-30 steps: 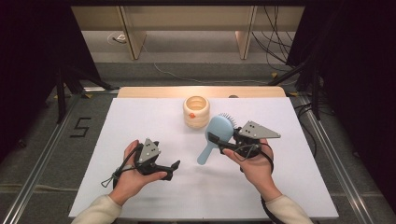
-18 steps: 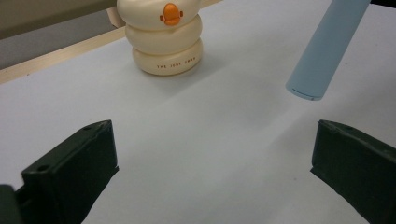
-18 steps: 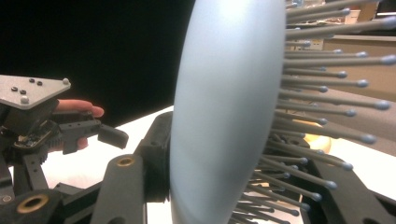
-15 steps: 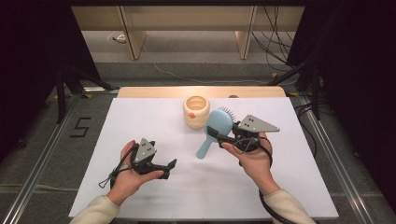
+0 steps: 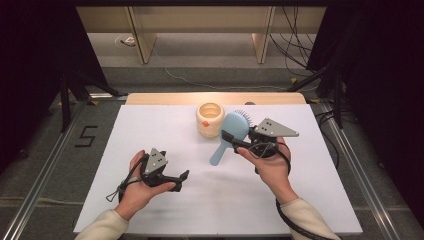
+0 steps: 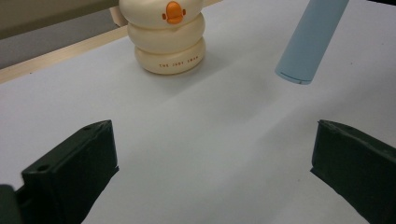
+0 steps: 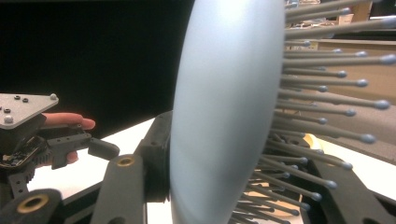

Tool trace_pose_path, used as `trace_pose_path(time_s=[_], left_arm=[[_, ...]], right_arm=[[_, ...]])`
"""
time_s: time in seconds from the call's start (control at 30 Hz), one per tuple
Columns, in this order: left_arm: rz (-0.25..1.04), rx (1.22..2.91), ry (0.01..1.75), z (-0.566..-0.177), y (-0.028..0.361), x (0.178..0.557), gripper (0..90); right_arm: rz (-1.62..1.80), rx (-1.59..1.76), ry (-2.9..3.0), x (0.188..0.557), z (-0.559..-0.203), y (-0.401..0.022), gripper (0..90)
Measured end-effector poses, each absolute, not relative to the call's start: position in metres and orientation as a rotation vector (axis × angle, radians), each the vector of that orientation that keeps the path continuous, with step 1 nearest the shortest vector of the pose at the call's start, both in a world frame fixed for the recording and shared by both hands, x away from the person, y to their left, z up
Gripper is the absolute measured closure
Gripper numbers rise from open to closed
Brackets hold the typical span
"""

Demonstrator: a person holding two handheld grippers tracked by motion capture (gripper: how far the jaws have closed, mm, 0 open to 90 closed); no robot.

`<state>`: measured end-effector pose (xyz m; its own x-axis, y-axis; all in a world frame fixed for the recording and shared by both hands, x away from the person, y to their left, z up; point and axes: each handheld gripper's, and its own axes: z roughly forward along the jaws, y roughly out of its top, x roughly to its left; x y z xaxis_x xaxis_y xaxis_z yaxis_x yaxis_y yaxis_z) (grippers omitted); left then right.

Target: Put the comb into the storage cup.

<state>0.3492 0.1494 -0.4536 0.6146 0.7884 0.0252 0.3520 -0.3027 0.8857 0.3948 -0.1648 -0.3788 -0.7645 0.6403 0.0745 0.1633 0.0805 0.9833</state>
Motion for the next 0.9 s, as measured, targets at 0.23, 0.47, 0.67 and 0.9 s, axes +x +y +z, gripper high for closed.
trace_pose_path(time_s=[0.23,0.47,0.67,0.9], left_arm=[[0.583,1.897,0.91,-0.453,0.15,0.349,0.0],[0.581,1.892,0.916,-0.453,0.15,0.35,0.0],[0.577,1.887,0.919,-0.453,0.15,0.35,0.0],[0.573,1.888,0.921,-0.453,0.15,0.35,0.0]], right_arm=[[1.729,0.795,1.98,0.398,-0.377,-0.164,51.5],[1.732,0.795,1.967,0.401,-0.374,-0.165,51.5],[1.731,0.804,1.955,0.404,-0.373,-0.166,51.5],[1.73,0.816,1.946,0.406,-0.372,-0.165,51.6]])
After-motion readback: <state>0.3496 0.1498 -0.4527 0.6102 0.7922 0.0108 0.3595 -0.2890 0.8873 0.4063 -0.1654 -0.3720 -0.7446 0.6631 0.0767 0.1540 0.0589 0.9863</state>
